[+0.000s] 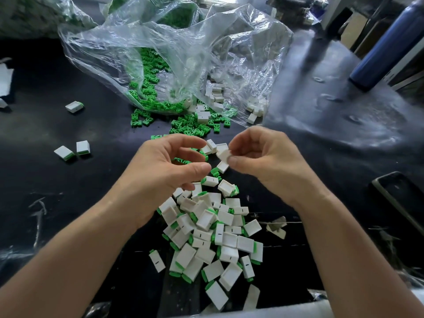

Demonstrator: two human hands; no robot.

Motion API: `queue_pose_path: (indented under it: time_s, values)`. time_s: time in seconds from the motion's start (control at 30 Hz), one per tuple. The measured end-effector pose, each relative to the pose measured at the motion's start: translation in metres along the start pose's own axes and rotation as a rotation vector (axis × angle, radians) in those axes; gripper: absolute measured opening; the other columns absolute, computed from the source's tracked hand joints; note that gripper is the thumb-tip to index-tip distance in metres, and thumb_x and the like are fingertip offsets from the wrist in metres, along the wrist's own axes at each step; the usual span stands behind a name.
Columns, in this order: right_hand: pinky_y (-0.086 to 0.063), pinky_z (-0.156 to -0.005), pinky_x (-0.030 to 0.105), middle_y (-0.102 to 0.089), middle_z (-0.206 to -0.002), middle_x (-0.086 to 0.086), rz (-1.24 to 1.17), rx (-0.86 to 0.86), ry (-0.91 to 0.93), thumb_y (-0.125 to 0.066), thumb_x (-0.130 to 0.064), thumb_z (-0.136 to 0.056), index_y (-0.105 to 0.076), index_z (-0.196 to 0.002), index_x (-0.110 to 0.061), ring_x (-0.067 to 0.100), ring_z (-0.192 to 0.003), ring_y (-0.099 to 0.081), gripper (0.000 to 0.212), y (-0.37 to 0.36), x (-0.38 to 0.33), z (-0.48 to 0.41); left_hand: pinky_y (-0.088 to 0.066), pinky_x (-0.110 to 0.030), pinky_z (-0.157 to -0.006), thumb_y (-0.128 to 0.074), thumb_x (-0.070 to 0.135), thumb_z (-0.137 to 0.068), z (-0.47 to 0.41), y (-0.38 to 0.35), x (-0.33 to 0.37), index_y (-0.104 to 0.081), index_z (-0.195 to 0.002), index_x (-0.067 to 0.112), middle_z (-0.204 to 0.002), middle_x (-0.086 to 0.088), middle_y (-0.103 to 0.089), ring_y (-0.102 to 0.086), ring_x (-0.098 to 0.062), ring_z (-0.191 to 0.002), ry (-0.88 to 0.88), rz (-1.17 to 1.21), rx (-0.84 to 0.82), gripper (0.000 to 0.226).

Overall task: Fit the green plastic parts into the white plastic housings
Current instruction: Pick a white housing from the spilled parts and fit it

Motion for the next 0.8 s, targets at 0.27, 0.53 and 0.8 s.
queue_pose_path:
  time_s: [0.27,0.53,0.8]
  values:
    - [-0.053,-0.072,0.032,-0.065,-0.071,-0.001,-0.036,-0.116,0.048,-0.076,-0.008,-0.073,-0.062,-0.070,-0.019,0.011,-0.067,-0.061,0.018,-0.028,-0.009,0.004,-0.052,-0.017,-0.054,-0.071,-0.001,-0.071,0.002,-0.005,0.003,-0.069,-0.073,0.007,-0.068,-0.011,-0.070,-0.063,-0.015,-0.057,-0.035,-0.032,-0.011,0.009]
    - [-0.046,-0.060,0.011,-0.064,-0.063,-0.012,0.261,0.090,-0.023,-0.072,-0.027,-0.078,-0.063,-0.067,-0.026,-0.003,-0.059,-0.056,0.013,0.009,0.008,-0.004,-0.056,-0.021,-0.054,-0.069,0.003,-0.069,0.002,-0.004,0.002,-0.066,-0.079,0.003,-0.073,-0.017,-0.070,-0.069,-0.018,-0.060,-0.001,0.053,0.003,0.010]
    - [-0.042,-0.066,0.019,-0.058,-0.064,-0.015,0.425,0.389,-0.090,-0.067,-0.020,-0.082,-0.059,-0.064,-0.033,0.003,-0.063,-0.056,0.023,0.070,0.023,-0.008,-0.054,-0.019,-0.050,-0.065,-0.004,-0.076,0.004,-0.005,0.003,-0.067,-0.082,0.009,-0.071,-0.010,-0.072,-0.069,-0.019,-0.061,0.003,0.078,-0.007,0.015]
Point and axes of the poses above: each hand's wrist, its own z-axis away from the middle knuckle, its own y-axis out of the back of the hand, x = y × z, the point moved 10 cm from there along -z, towards the middle knuckle
